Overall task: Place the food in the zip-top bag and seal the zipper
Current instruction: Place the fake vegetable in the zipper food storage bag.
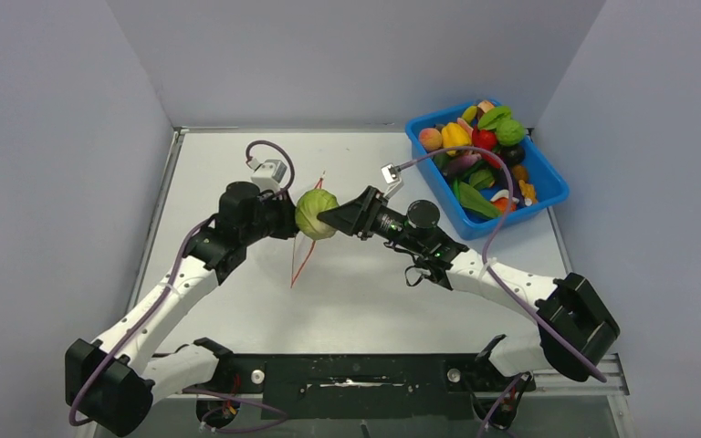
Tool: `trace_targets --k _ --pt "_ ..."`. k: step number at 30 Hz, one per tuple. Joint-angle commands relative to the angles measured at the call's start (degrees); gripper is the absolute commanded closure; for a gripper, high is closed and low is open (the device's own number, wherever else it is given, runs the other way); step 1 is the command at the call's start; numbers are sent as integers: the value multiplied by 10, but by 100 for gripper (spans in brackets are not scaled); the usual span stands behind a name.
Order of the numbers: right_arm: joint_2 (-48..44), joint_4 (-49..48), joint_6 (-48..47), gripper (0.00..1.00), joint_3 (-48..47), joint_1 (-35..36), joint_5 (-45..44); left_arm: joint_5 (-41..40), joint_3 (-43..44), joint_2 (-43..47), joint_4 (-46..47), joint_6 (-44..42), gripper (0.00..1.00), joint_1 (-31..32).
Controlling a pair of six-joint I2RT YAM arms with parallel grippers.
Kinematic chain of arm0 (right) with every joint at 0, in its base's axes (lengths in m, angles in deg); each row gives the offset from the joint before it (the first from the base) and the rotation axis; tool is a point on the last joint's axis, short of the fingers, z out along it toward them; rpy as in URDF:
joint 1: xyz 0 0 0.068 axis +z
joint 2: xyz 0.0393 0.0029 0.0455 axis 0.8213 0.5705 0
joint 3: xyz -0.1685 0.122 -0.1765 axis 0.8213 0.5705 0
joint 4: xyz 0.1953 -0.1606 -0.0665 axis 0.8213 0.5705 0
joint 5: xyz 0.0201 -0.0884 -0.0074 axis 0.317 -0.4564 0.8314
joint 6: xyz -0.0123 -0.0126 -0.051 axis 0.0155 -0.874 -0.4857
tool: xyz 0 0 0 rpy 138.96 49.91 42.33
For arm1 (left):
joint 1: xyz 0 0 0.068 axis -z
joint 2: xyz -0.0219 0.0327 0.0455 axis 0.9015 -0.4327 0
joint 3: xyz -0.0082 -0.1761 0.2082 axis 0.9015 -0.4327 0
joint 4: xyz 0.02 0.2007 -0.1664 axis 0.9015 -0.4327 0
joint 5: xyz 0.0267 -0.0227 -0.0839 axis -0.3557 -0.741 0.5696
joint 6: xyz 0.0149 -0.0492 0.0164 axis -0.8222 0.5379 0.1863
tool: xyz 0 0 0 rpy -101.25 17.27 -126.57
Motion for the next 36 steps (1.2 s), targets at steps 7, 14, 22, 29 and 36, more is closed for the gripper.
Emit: trace_targets --k 7,14,22,29,36 --pt "9 95 -6 60 -15 -5 -64 81 107 1 -17 -25 100 -15" --pt "25 185 -19 61 -45 -8 -88 74 124 -10 -27 -42 100 -15" --pt "52 290 -55 61 -105 -3 -120 73 124 -19 -21 -57 100 -15" --pt "37 247 -38 61 -97 -1 -104 78 109 -27 -5 -55 100 -15" --pt "-10 172 -29 61 -67 3 -79 57 96 -31 -12 -62 100 -15"
